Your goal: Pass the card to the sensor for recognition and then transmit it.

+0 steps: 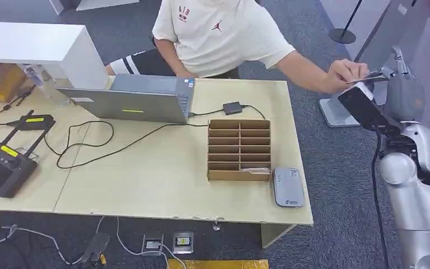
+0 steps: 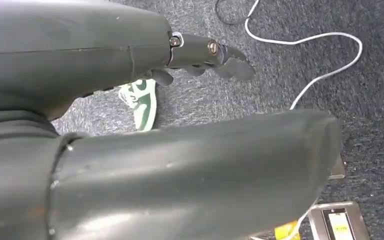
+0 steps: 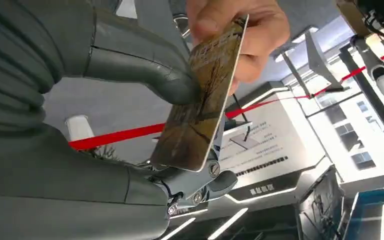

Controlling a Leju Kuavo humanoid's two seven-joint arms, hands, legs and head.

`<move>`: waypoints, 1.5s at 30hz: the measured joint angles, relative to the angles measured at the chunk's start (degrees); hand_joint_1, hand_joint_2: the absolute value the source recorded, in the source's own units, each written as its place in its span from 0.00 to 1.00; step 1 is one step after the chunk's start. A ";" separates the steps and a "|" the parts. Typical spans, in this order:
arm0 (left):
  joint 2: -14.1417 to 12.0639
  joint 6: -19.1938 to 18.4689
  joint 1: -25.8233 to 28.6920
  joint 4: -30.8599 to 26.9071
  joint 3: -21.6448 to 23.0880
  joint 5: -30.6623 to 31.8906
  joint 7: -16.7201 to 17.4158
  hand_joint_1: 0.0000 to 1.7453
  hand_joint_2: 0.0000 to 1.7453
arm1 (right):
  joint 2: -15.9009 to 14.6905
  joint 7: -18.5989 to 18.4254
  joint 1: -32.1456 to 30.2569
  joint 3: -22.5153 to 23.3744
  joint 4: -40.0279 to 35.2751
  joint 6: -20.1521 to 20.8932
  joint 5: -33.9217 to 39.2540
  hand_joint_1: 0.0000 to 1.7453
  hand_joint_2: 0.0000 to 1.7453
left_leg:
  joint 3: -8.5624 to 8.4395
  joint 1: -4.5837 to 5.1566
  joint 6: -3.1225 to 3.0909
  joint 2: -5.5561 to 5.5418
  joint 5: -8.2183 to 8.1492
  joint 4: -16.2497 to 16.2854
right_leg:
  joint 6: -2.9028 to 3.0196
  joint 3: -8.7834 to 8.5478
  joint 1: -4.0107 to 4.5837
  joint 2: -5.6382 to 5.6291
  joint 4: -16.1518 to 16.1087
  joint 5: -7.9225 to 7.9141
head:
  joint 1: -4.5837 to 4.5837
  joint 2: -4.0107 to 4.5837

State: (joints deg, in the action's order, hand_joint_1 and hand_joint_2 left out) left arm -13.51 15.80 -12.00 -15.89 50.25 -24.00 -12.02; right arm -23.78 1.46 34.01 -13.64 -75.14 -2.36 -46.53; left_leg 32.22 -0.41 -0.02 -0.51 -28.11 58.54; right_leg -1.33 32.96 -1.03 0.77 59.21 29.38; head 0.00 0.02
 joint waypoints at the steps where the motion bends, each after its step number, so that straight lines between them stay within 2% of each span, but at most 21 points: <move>1: 0.00 -0.02 0.00 -0.02 0.00 0.02 0.00 0.00 0.00 | 0.00 -0.07 0.01 -0.05 0.02 0.05 0.15 1.00 1.00 | 0.00 0.00 0.00 0.00 0.00 0.00 | 0.00 -0.01 0.00 0.00 0.00 0.00 | 0.00 0.00; 10: -0.02 -0.04 0.01 -0.15 0.00 0.74 0.07 0.00 0.00 | -0.07 -1.29 -0.15 -0.74 0.20 0.51 0.59 1.00 1.00 | -0.02 0.00 0.00 0.00 0.00 0.00 | 0.00 0.00 0.00 -0.01 0.00 0.00 | 0.00 0.00; 13: -0.02 -0.04 0.02 -0.31 0.00 0.92 0.22 0.00 0.00 | -0.33 -2.07 -0.82 -0.74 0.15 2.12 1.05 1.00 1.00 | -0.03 0.00 0.00 0.00 0.00 0.00 | 0.00 0.00 0.00 -0.01 -0.01 0.00 | 0.00 0.00; 27: -0.94 0.09 1.09 -1.14 0.00 0.70 1.18 0.00 0.00 | -3.85 -3.96 -10.77 0.24 -0.64 7.02 4.61 1.00 1.00 | -0.02 0.00 0.02 0.01 -0.02 0.00 | 0.00 0.01 0.00 -0.02 -0.03 0.00 | -0.02 0.00; 33: -1.29 -0.11 1.00 -1.84 0.00 1.25 1.49 0.00 0.00 | -4.48 -5.07 -14.06 0.33 -1.79 8.40 4.87 1.00 1.00 | -0.03 0.00 0.02 0.03 -0.02 0.00 | 0.00 0.00 0.00 -0.04 -0.02 0.00 | 0.04 0.00; 40: -1.46 -0.87 0.52 -2.49 0.00 2.21 2.12 0.00 0.00 | -4.22 -5.73 -15.93 -0.85 -2.25 9.38 4.70 1.00 1.00 | -0.02 0.00 0.02 0.03 -0.02 -0.01 | 0.00 0.01 0.00 -0.05 -0.01 0.00 | 0.00 0.00; 45: -1.46 -1.25 -0.16 -2.80 0.00 2.65 2.60 0.00 0.00 | -2.82 -4.96 -15.55 -3.26 -0.72 8.02 4.70 1.00 1.00 | -0.01 -0.01 0.02 0.02 -0.02 -0.01 | 0.00 0.00 0.01 -0.05 0.00 0.00 | 0.00 0.00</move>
State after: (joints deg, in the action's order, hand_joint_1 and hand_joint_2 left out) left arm -14.97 14.56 -12.16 -18.69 50.25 -21.35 -9.42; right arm -26.60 -3.50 18.46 -16.90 -75.86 5.66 -41.83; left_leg 32.21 -0.42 0.00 -0.49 -28.13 58.53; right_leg -1.33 32.96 -1.03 0.72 59.21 29.39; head 0.00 0.02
